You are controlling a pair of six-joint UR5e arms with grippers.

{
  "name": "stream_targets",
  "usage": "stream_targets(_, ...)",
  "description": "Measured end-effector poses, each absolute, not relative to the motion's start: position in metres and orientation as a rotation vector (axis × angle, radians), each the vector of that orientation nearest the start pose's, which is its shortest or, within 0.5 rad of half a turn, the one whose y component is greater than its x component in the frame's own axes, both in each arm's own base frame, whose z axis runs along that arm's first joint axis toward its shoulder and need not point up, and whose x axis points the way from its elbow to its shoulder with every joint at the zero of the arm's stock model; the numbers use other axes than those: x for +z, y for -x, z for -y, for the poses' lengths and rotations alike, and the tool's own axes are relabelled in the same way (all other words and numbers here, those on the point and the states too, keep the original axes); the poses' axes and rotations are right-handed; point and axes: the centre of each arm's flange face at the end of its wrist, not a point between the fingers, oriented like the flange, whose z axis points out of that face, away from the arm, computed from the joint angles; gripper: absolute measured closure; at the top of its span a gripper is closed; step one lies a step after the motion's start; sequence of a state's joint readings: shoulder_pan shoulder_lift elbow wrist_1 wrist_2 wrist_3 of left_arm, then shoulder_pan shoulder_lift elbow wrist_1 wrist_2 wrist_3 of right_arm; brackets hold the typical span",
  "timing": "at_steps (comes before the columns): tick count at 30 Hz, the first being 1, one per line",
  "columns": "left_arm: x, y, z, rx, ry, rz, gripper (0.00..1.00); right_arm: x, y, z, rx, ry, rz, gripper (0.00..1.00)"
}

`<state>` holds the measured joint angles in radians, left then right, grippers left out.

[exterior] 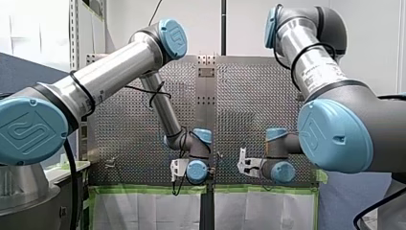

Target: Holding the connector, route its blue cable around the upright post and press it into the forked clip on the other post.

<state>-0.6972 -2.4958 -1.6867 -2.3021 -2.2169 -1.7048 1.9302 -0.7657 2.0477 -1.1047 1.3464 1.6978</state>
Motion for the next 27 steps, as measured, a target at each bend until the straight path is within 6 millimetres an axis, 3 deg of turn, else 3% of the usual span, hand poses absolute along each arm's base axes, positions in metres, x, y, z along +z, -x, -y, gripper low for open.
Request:
stream_targets(11,-0.033,-0.410,0.437,-0.027,-0.008,-1.724,0.00,-0.037,-0.315,0.421,1.576,-1.708,1.142,1.00)
stream_targets(27,-0.027,-0.418,0.452,-0.037,-0.135,-1.688,0.00,-0.038,-0.321,0.416,1.596,-1.736,1.115,1.00)
